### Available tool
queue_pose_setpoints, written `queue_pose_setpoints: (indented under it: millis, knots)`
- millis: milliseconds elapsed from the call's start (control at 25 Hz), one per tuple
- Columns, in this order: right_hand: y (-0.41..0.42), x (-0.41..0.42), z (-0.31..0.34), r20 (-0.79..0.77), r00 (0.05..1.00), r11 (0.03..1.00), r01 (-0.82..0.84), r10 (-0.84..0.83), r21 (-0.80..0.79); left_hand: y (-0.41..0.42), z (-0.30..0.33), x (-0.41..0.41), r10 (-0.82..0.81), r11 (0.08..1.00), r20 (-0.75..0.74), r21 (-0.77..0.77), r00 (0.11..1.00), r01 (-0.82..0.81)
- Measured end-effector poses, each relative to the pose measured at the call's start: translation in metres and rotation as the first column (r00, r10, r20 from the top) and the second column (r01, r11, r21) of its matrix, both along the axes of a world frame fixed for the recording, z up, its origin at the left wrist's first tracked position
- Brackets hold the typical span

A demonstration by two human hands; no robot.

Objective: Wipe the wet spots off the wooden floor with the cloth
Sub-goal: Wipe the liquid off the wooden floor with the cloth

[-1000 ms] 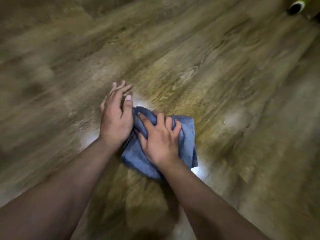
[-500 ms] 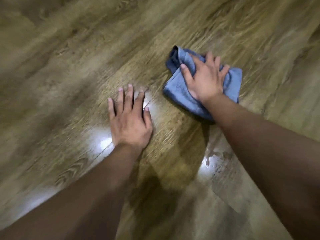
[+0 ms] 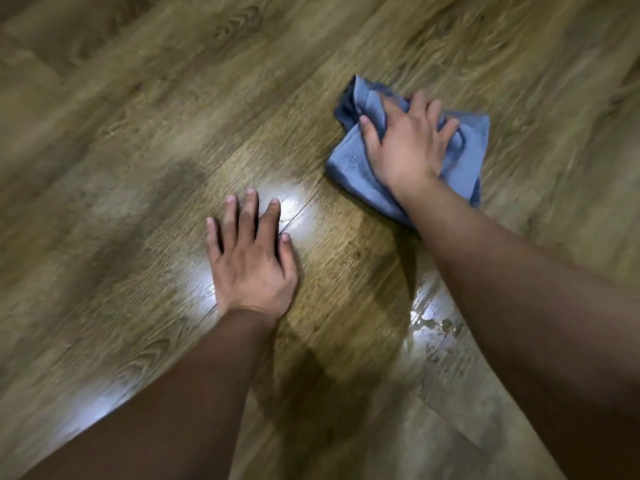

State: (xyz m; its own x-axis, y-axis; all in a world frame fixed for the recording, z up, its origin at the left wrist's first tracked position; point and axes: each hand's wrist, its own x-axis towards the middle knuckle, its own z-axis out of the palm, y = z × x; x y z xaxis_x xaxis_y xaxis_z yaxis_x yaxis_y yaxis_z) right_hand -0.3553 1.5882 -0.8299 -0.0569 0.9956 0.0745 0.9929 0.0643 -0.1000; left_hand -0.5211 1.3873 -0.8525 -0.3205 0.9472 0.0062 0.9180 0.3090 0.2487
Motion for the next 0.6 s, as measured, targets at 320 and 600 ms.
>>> queue_pose_setpoints:
  millis: [320,600]
  knots:
    - [-0.181,-0.039,-0.005,-0.060,0.991,0.992,-0.121,0.120,-0.021,-0.004,0.003,-0.004,-0.019,1.000,0.031,0.012,0.999,0.019]
    - [-0.118,0.050,0.001,-0.011,0.994,0.992,-0.107,0.107,-0.064,-0.002,-0.001,-0.002,-0.002,0.997,0.048,0.079,0.999,-0.001]
